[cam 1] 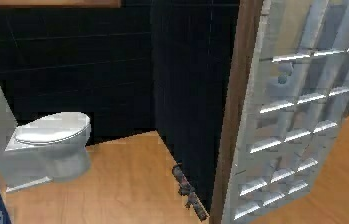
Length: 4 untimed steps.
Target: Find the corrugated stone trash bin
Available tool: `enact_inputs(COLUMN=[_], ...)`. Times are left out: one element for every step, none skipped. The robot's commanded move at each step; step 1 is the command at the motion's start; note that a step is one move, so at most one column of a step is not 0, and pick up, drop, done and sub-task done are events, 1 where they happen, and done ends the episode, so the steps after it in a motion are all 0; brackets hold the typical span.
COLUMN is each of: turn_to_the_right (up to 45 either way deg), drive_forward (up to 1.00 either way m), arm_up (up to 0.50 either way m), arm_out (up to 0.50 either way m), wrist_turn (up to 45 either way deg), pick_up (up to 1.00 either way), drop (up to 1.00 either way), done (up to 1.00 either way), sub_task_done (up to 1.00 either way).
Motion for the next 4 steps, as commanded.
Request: enact_inputs(turn_to_the_right=[33.0, 0.0, 45.0, 30.0], drive_forward=[0.00, 0.50, 0.00, 0.00], arm_up=[0.00, 0.00, 0.00, 0.00], arm_out=[0.00, 0.00, 0.00, 0.00], wrist_turn=[0.0, 0.0, 0.0, 0.0], pick_up=[0.00, 0.00, 0.00, 0.00], drop=[0.00, 0.00, 0.00, 0.00], done=[0.00, 0.00, 0.00, 0.00], sub_task_done=[0.00, 0.00, 0.00, 0.00])
